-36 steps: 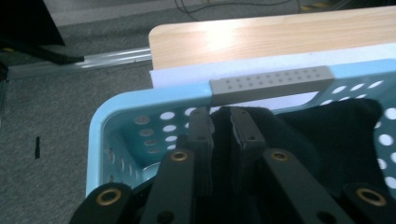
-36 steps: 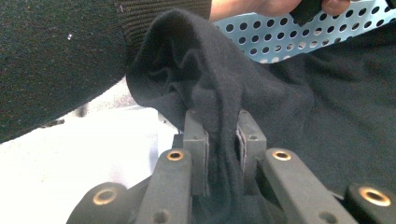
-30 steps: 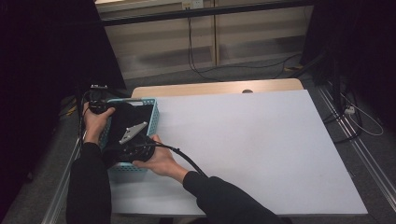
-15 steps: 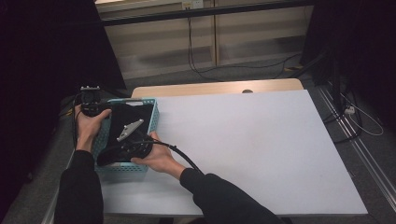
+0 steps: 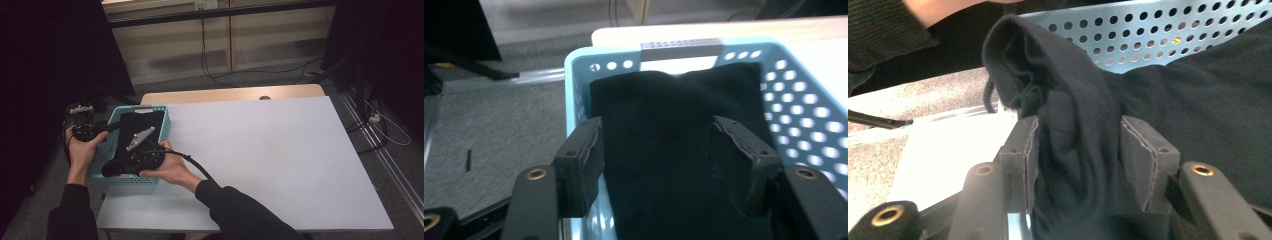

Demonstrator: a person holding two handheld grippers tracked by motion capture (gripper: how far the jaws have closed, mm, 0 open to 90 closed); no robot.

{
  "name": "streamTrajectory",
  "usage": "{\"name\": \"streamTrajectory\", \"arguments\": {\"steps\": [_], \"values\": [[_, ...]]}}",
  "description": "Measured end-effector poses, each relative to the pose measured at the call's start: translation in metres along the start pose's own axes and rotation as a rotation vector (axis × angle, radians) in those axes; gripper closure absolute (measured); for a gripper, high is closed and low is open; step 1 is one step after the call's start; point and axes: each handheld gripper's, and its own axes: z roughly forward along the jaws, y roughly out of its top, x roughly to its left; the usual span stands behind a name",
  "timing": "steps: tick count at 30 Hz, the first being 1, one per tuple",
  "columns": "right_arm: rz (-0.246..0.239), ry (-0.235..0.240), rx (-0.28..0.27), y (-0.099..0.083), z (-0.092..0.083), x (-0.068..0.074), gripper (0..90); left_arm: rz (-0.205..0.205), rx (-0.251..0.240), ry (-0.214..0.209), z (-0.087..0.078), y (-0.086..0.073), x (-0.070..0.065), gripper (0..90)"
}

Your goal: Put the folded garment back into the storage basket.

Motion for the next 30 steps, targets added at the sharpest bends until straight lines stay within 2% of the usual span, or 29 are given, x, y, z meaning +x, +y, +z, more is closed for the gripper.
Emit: {"name": "streamTrajectory", "arguments": {"steps": [3,5,8,9,12,14,16,19,22,24,27,30], "values": [[0.002,-0.011,-0.012,-0.004,-0.011,-0.001,39.8,0.025,0.006,0.000,-0.010,-0.010,-0.008,38.7],[0.008,-0.011,-0.032,-0.007,-0.020,-0.002,38.8,0.049,0.023,-0.003,-0.017,-0.016,-0.014,38.7],[0.013,-0.012,-0.059,-0.011,-0.034,-0.002,37.8,0.084,0.014,-0.003,-0.027,-0.027,-0.026,38.8],[0.013,-0.011,-0.067,-0.013,-0.039,-0.001,37.8,0.085,0.007,0.001,-0.032,-0.030,-0.029,38.8],[0.018,-0.011,-0.080,-0.021,-0.051,0.001,37.6,0.070,-0.009,-0.030,-0.043,-0.041,-0.034,38.8],[0.020,-0.014,-0.085,-0.027,-0.058,0.004,37.6,0.084,-0.011,-0.002,-0.050,-0.048,-0.039,38.8],[0.019,-0.011,-0.086,-0.034,-0.064,0.007,37.4,0.083,-0.016,-0.020,-0.056,-0.053,-0.043,38.8],[0.022,-0.012,-0.090,-0.046,-0.073,0.012,36.9,0.104,-0.004,-0.014,-0.063,-0.060,-0.049,38.2],[0.037,-0.018,-0.094,-0.059,-0.082,0.014,36.5,0.097,-0.007,-0.023,-0.067,-0.071,-0.051,37.7],[0.040,-0.023,-0.088,-0.066,-0.086,0.015,36.3,0.079,-0.009,-0.012,-0.070,-0.077,-0.050,36.9],[0.050,-0.030,-0.075,-0.076,-0.090,0.014,36.3,0.061,0.014,-0.014,-0.073,-0.085,-0.049,35.3],[0.060,-0.039,-0.077,-0.082,-0.094,0.013,36.3,0.027,0.045,-0.040,-0.072,-0.093,-0.045,37.7]]}}
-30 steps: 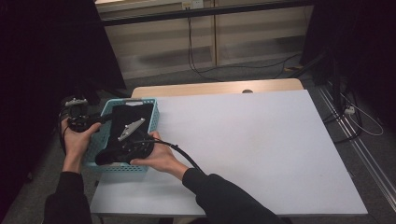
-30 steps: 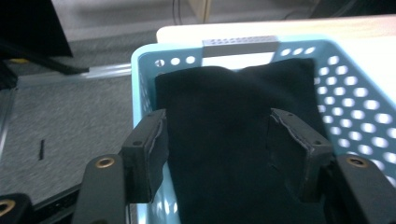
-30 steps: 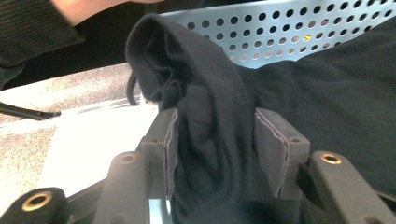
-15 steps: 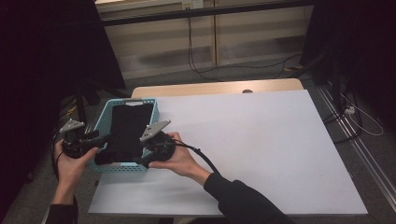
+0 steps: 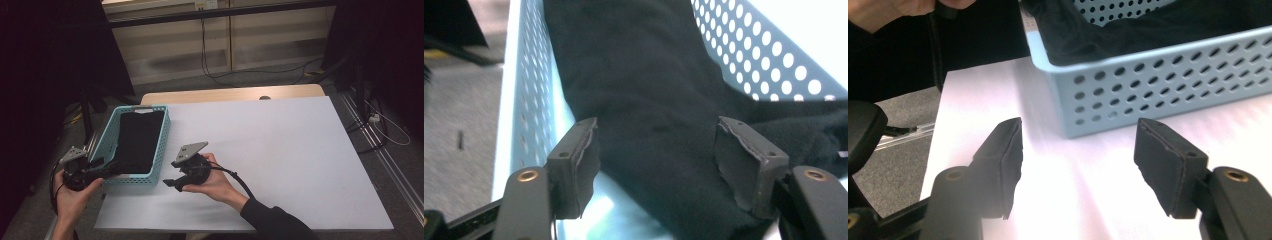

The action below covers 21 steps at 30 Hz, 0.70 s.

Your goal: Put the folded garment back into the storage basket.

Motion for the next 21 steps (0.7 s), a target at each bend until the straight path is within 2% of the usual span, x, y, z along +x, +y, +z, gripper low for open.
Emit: {"name": "streamTrajectory", "arguments": {"steps": [2,3,4,5,7,8,11,16,21], "values": [[0.005,-0.004,0.000,-0.003,-0.002,-0.001,36.3,-0.022,0.003,-0.032,-0.001,-0.002,0.004,45.6],[0.008,-0.004,0.000,-0.004,-0.003,-0.001,36.3,-0.017,0.007,-0.048,-0.001,-0.003,0.004,57.1],[0.007,-0.003,0.001,-0.005,-0.004,-0.001,36.3,-0.012,0.009,-0.035,-0.001,-0.004,0.003,69.3],[0.010,-0.003,0.000,-0.007,-0.004,-0.001,36.3,0.004,0.019,-0.039,0.000,-0.004,0.004,76.8],[0.012,-0.003,0.001,-0.010,-0.005,0.000,36.2,0.009,0.016,-0.030,0.001,-0.003,0.003,84.5],[0.015,-0.003,0.002,-0.012,-0.006,0.000,36.2,0.019,0.026,-0.025,0.002,-0.002,0.004,85.2],[0.023,-0.008,0.006,-0.016,-0.007,-0.001,36.2,0.016,0.035,0.002,0.006,0.000,0.005,85.7],[0.026,-0.016,0.009,-0.021,-0.011,-0.002,36.1,0.020,0.053,0.067,0.013,0.002,0.011,85.9],[0.028,-0.028,0.009,-0.025,-0.016,-0.004,35.9,0.013,0.056,0.079,0.013,0.009,0.016,85.9]]}}
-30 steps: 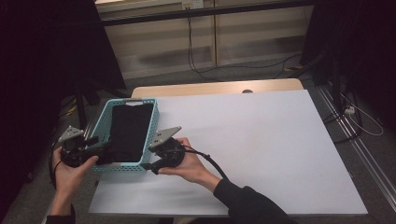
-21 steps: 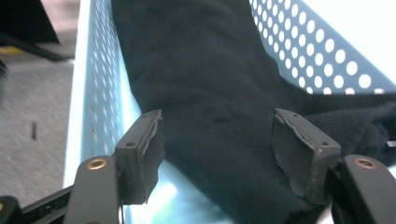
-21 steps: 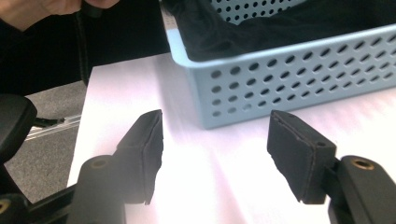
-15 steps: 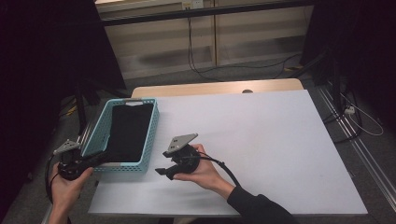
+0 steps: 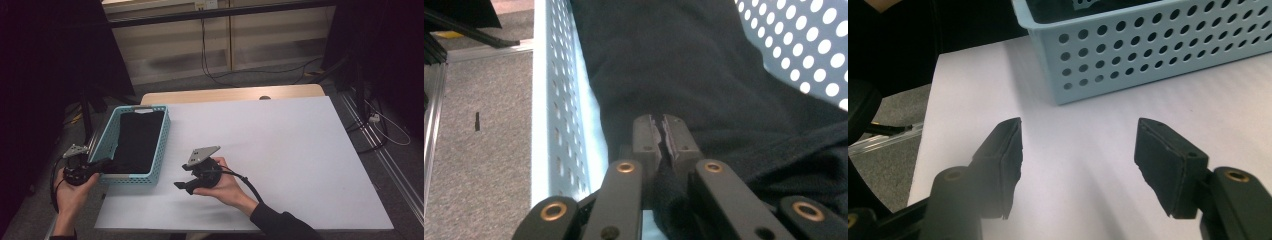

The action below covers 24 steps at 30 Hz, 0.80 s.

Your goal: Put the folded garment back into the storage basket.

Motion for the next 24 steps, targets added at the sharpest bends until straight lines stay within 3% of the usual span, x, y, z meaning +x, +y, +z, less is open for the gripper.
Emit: {"name": "streamTrajectory", "arguments": {"steps": [4,7,10,14,16,20,24], "values": [[0.011,0.000,-0.005,-0.002,-0.002,-0.002,35.8,0.021,-0.007,-0.020,0.001,-0.001,-0.006,85.5],[0.011,-0.001,-0.004,-0.004,-0.004,-0.002,35.7,0.032,-0.004,-0.006,0.001,-0.003,-0.010,84.1],[0.016,-0.008,-0.007,-0.006,-0.007,-0.003,35.6,0.025,-0.025,-0.015,0.000,-0.003,-0.009,69.8],[0.020,-0.014,-0.011,-0.008,-0.011,-0.004,35.4,0.018,-0.058,0.006,-0.001,-0.003,-0.011,61.8],[0.021,-0.017,-0.012,-0.009,-0.012,-0.005,35.2,0.016,-0.075,-0.018,-0.002,-0.003,-0.012,56.9],[0.031,-0.029,-0.019,-0.011,-0.017,-0.009,33.8,0.028,-0.112,-0.010,-0.002,-0.002,-0.019,52.0],[0.049,-0.049,-0.026,-0.014,-0.021,-0.015,31.9,0.027,-0.148,0.003,-0.001,0.001,-0.026,37.2]]}}
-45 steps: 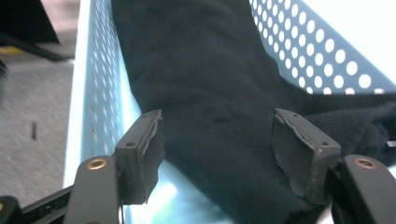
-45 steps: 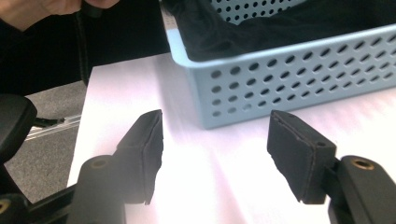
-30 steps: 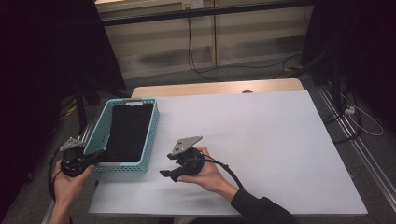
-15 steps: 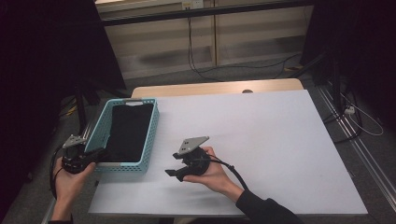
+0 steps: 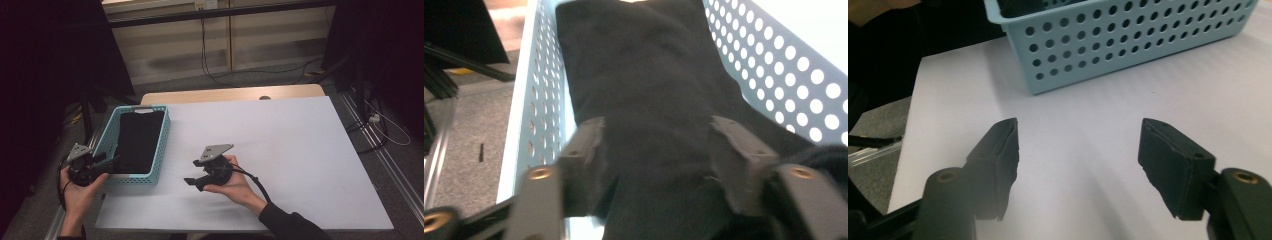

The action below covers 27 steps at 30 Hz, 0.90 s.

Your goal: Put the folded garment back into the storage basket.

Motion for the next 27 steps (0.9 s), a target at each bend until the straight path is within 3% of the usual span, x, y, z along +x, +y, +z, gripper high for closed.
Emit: {"name": "streamTrajectory", "arguments": {"steps": [9,16,18,19,20,22,27], "values": [[0.003,-0.034,0.007,-0.003,-0.009,-0.004,26.5,0.045,-0.060,0.029,0.002,-0.001,-0.022,12.3],[0.014,-0.074,0.020,-0.006,-0.018,-0.005,20.3,0.075,-0.112,-0.009,-0.006,-0.002,-0.039,6.1],[0.023,-0.078,0.020,-0.007,-0.021,-0.005,18.3,0.073,-0.124,-0.022,-0.009,-0.002,-0.044,5.2],[0.027,-0.085,0.020,-0.008,-0.022,-0.005,17.4,0.056,-0.132,-0.062,-0.010,-0.001,-0.045,4.1],[0.033,-0.087,0.019,-0.009,-0.024,-0.006,16.5,0.041,-0.139,-0.071,-0.011,0.000,-0.046,4.2],[0.038,-0.103,0.020,-0.011,-0.026,-0.007,15.8,0.066,-0.147,-0.039,-0.013,0.001,-0.052,3.8],[0.067,-0.122,0.033,-0.014,-0.032,-0.010,8.6,0.091,-0.153,-0.089,-0.014,0.002,-0.066,3.3]]}}
